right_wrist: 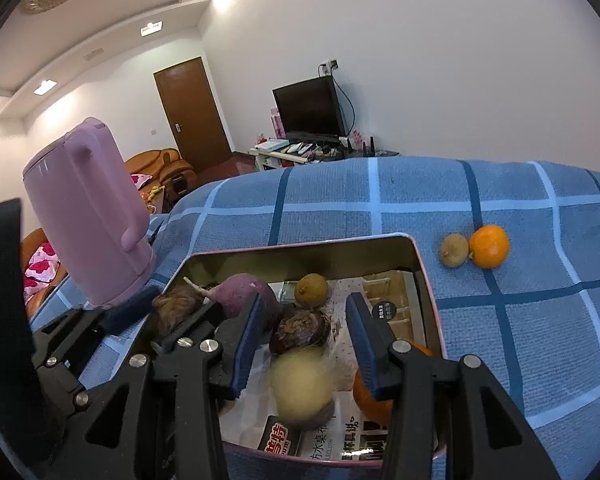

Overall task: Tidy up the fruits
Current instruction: 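Open both tools to drop the dark brown fruit and root piece into the tin, then withdraw both open tools from the tin toward the orange and small fruit, then close the right tool on the orange, then close the left tool on the small yellow-brown fruit, then carry the yellow-brown fruit and orange over the tin with both tools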

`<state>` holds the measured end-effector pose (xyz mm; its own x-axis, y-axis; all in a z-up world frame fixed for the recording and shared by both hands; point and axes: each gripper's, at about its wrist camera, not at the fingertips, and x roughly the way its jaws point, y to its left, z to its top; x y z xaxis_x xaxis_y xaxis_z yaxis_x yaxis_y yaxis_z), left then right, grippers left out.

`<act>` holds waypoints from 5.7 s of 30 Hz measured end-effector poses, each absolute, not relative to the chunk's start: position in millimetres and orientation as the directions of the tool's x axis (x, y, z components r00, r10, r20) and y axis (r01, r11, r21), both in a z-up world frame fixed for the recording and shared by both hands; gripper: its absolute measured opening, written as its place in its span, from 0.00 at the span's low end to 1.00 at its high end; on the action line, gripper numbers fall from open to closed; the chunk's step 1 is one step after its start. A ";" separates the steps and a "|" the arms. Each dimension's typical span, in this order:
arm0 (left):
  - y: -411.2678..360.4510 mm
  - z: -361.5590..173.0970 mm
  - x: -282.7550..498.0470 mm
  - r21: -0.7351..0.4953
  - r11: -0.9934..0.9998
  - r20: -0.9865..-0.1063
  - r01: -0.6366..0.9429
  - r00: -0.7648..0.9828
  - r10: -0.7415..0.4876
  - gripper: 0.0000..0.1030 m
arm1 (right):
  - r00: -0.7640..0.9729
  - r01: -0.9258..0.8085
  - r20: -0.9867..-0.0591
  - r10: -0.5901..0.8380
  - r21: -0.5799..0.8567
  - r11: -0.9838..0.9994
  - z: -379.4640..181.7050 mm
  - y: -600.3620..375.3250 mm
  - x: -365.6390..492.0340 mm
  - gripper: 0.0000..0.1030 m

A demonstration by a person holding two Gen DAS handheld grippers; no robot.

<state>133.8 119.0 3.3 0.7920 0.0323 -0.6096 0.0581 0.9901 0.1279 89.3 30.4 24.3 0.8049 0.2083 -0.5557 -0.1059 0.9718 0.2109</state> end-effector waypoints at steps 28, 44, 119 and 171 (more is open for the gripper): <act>148.6 6.9 117.8 0.010 0.998 -0.576 -0.065 0.815 0.059 1.00 | 0.947 0.129 -0.294 -0.127 -0.013 0.992 56.6 23.3 30.8 0.83; 135.5 17.6 79.3 0.038 0.996 -0.480 -0.076 0.873 0.085 1.00 | 0.932 0.208 -0.301 -0.203 -0.017 0.978 56.0 -1.4 10.0 0.83; -122.4 -1.1 209.9 0.105 0.979 -0.767 0.175 0.641 -0.033 0.70 | 0.711 0.142 -0.702 0.037 0.195 0.971 4.6 -218.4 121.7 0.41; -87.5 6.6 112.2 -0.188 0.924 -0.582 0.334 0.720 -0.379 0.29 | 0.836 0.244 -0.521 -0.172 0.073 0.967 37.4 -219.0 67.8 0.41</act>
<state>112.2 -87.5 6.6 0.7197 -0.3786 -0.5820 0.3337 0.9237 -0.1882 67.8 -219.0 37.4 0.8359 -0.1716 -0.5214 0.2443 0.9669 0.0734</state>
